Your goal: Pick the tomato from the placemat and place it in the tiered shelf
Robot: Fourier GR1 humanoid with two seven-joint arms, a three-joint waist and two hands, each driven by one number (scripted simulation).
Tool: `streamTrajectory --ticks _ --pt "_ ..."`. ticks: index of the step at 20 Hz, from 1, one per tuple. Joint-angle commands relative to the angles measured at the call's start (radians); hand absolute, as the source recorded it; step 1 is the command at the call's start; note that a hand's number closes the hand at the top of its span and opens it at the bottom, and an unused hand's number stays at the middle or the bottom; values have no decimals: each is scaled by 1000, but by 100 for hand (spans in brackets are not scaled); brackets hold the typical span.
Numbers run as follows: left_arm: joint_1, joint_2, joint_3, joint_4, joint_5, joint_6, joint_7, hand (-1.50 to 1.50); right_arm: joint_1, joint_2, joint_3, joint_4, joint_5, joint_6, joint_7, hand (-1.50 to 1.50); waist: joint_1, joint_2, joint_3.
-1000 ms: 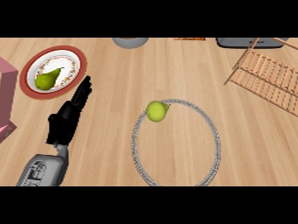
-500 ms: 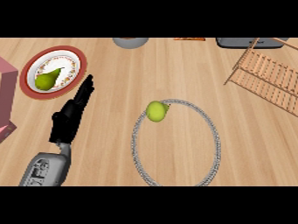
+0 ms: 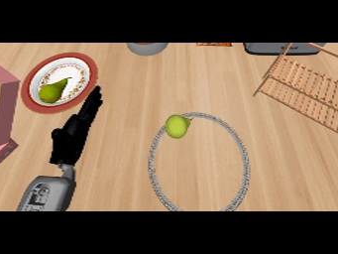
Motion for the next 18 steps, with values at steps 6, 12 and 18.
streamTrajectory --ticks 6,12,18 --pt "7 -11 6 -12 -17 12 -10 0 14 4 -36 -160 -146 -20 3 -150 -1 -1 0" --pt "24 -32 -8 5 -30 8 -24 0 -29 -20 -26 -128 -262 -3 -27 -150 3 1 0" --pt "58 -22 0 -15 -7 -23 -47 0 -34 5 -70 -262 -243 -133 20 -150 2 1 0"
